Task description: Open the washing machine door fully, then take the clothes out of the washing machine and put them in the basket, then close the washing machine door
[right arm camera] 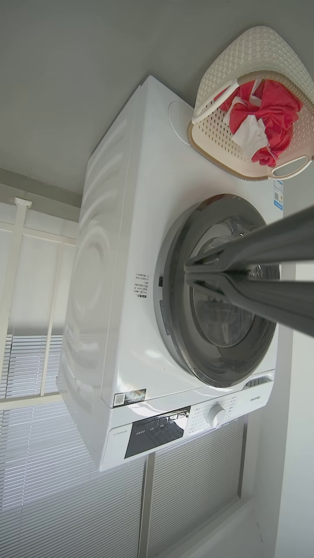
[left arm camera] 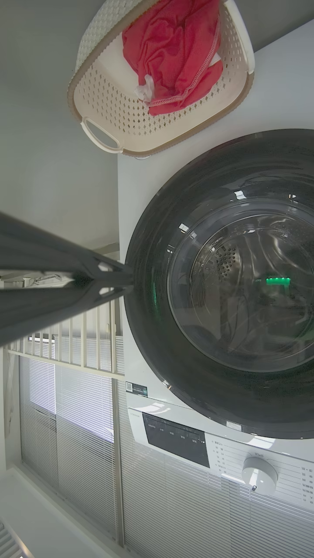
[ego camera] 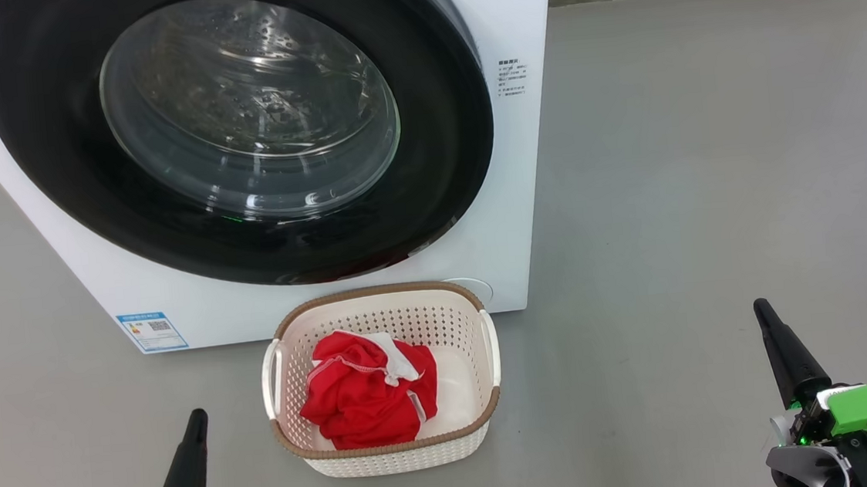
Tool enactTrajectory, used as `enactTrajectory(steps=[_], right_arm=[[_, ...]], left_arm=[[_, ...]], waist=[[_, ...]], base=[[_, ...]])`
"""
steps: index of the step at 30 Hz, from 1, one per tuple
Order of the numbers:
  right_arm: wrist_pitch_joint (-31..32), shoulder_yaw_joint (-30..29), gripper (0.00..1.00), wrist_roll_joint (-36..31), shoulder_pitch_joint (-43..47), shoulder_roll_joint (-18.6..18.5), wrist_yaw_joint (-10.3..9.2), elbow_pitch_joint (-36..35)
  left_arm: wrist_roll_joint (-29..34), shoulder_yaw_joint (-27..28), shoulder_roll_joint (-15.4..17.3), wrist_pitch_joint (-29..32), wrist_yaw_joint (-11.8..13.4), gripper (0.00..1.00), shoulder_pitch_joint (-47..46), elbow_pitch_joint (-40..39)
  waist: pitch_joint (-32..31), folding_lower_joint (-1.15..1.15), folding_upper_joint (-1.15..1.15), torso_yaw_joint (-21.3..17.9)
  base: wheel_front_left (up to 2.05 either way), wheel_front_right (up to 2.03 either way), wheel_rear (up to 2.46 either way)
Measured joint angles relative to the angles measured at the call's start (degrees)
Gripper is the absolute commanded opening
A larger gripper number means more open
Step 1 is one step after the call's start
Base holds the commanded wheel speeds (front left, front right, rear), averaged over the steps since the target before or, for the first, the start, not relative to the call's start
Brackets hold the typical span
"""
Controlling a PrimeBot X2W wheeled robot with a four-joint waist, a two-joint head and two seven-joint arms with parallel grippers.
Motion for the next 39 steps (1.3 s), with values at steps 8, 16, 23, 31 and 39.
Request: enactTrajectory(steps=[8, 16, 23, 31, 39], right_arm=[[0.00, 0.00, 0.00, 0.00, 0.00, 0.00, 0.00, 0.00], [0.00, 0.00, 0.00, 0.00, 0.00, 0.00, 0.00, 0.00], [0.00, 0.00, 0.00, 0.00, 0.00, 0.00, 0.00, 0.00], [0.00, 0.00, 0.00, 0.00, 0.00, 0.00, 0.00, 0.00], [0.00, 0.00, 0.00, 0.00, 0.00, 0.00, 0.00, 0.00]], left_arm=[[0.00, 0.00, 0.00, 0.00, 0.00, 0.00, 0.00, 0.00], [-0.01, 0.00, 0.00, 0.00, 0.00, 0.00, 0.00, 0.00], [0.00, 0.00, 0.00, 0.00, 0.00, 0.00, 0.00, 0.00], [-0.01, 0.00, 0.00, 0.00, 0.00, 0.00, 0.00, 0.00], [-0.01, 0.00, 0.00, 0.00, 0.00, 0.00, 0.00, 0.00]], waist=[[0.00, 0.00, 0.00, 0.00], [0.00, 0.00, 0.00, 0.00], [0.00, 0.00, 0.00, 0.00], [0.00, 0.00, 0.00, 0.00], [0.00, 0.00, 0.00, 0.00]], base=[[0.00, 0.00, 0.00], [0.00, 0.00, 0.00], [0.00, 0.00, 0.00], [0.00, 0.00, 0.00], [0.00, 0.00, 0.00]])
